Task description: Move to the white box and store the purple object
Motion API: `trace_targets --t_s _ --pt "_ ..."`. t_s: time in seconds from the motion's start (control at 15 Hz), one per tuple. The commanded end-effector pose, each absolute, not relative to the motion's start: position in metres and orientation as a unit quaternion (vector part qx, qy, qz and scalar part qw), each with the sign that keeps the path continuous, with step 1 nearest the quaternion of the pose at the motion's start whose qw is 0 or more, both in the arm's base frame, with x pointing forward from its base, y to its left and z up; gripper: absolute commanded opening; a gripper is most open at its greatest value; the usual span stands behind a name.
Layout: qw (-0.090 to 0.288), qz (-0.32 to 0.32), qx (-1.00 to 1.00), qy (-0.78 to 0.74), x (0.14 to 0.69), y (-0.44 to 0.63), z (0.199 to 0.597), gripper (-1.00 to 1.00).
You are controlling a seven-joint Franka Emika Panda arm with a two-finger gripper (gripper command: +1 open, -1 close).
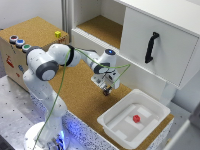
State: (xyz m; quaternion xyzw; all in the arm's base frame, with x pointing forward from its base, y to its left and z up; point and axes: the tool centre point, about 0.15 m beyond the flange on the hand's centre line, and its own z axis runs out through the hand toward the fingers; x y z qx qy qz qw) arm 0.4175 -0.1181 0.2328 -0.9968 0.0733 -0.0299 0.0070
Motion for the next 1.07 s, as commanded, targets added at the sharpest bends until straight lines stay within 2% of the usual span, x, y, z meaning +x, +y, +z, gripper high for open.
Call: trace_targets --t_s 0.0,0.07,0.73,1.0 --pt "-0.042 -0.019 -0.995 0.086 0.423 -0.114 0.201 1.00" --pt "-0.041 -0.018 -0.995 0.086 0.423 -0.113 0.201 -1.00" --pt "-0.041 -0.037 -0.994 0.094 0.428 -0.111 0.208 -1.00" --pt "-0.031 -0.059 -0.989 0.130 0.416 -0.116 0.235 -1.00"
